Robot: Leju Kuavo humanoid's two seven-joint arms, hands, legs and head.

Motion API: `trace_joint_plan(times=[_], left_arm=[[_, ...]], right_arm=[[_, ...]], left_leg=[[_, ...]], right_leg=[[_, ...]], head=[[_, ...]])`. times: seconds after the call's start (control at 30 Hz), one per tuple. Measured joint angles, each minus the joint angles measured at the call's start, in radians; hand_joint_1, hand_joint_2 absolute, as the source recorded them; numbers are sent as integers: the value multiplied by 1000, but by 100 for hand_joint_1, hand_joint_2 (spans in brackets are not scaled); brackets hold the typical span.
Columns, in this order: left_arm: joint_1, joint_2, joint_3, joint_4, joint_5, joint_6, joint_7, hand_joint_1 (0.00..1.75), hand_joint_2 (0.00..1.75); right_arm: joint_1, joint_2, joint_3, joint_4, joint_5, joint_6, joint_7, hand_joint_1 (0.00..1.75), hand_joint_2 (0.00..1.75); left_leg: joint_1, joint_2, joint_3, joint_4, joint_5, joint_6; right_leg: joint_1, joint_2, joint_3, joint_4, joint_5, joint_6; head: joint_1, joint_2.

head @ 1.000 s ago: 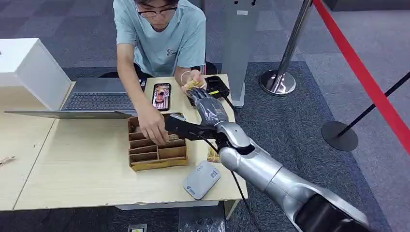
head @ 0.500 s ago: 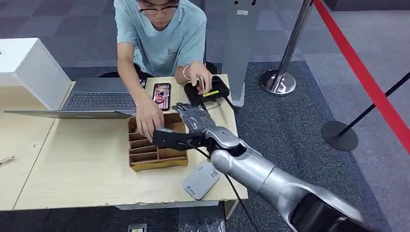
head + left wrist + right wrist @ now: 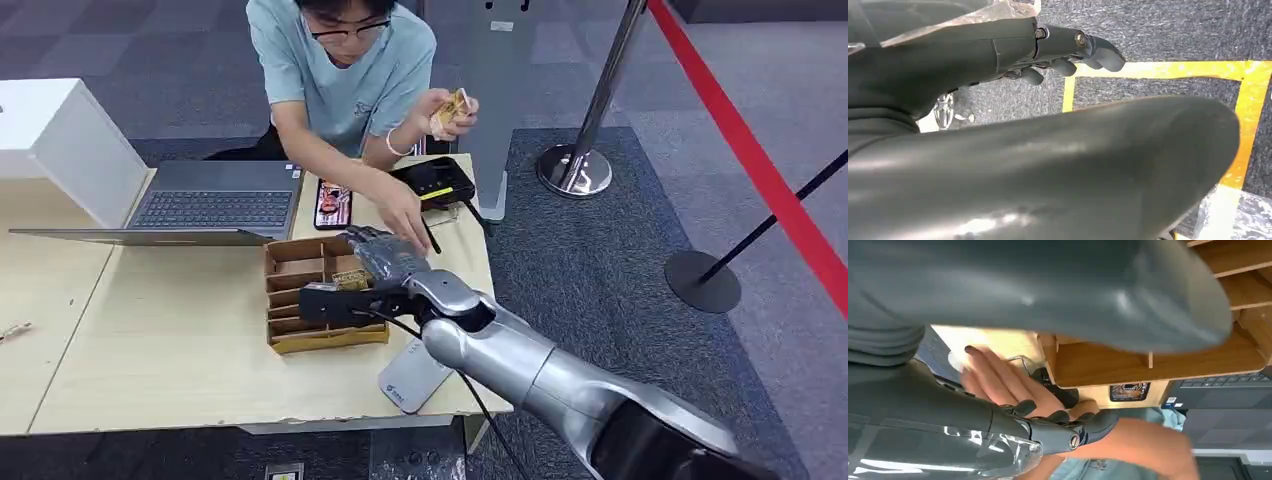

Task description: Pass the card to the sensor for recognition and then transmit it.

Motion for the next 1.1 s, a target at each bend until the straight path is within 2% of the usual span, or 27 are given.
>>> trace_joint_plan(times=[0.37,0.67,1.1], left_arm=[[-1,0,-1,0,0,0,4,0,0],[-8,0,-24,0,4,-2,14,0,0],[-8,0,-26,0,12,0,15,0,0]], right_arm=[[-4,17,30,35,24,-8,-20,0,175],[-6,41,52,137,132,-73,-21,0,175],[3,41,53,229,162,-117,-27,0,175]], left_leg=[[0,0,0,0,0,0],[0,0,0,0,0,0],[0,0,0,0,0,0]], right_leg=[[0,0,0,0,0,0],[0,0,0,0,0,0],[0,0,0,0,0,0]], head=[[0,0],[0,0],[0,0]])
